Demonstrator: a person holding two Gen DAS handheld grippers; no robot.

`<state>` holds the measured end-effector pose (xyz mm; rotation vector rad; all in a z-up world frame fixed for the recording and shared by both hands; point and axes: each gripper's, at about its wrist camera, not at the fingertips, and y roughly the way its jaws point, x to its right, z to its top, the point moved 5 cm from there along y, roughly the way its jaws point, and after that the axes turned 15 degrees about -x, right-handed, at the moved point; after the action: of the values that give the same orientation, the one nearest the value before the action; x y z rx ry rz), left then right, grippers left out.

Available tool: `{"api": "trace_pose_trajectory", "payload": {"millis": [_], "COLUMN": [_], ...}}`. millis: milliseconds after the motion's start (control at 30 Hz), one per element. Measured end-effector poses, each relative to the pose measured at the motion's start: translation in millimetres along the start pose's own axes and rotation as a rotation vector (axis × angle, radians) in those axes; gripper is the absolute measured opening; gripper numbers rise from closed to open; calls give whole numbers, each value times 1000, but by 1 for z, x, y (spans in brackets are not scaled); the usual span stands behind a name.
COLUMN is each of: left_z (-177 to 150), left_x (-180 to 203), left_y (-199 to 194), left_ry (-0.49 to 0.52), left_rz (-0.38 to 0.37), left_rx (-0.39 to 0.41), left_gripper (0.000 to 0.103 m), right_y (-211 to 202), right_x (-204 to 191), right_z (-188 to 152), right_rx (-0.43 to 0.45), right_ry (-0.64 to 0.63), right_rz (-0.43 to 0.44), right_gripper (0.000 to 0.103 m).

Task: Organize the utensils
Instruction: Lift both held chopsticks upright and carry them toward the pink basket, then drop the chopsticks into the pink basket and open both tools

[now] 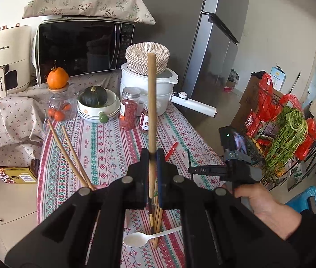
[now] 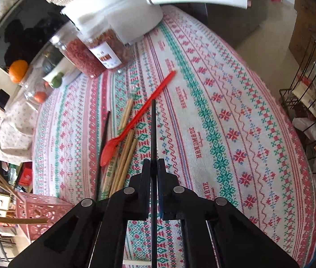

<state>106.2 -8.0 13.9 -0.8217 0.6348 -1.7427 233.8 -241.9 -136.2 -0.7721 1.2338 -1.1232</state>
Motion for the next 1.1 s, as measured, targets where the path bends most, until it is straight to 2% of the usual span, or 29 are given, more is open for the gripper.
{"api": "trace_pose_trajectory", "payload": {"millis": [300, 533, 767, 900, 1100], "left_z": [-2, -3, -5, -5, -11], "left_x": [-4, -7, -19, -30, -58], "left_y": [-24, -49, -65, -66, -44], "left_ry": [-24, -22, -18, -27, -72], "left_rz": [-37, -53, -34, 8, 85], "left_rx": [37, 83, 104, 96, 19], "left_gripper": [8, 8, 8, 8, 8], "right_y": [-91, -137, -167, -176, -183], "right_x": [-14, -39, -65, -83, -106], "right_z": [-27, -49, -61, -66, -76], "right_rx": [233, 357, 421, 440, 444], "right_ry": [-48, -155, -240, -286, -341], "right_rz": [129, 123, 179, 204, 246], "right_gripper": [5, 5, 5, 5, 5]}}
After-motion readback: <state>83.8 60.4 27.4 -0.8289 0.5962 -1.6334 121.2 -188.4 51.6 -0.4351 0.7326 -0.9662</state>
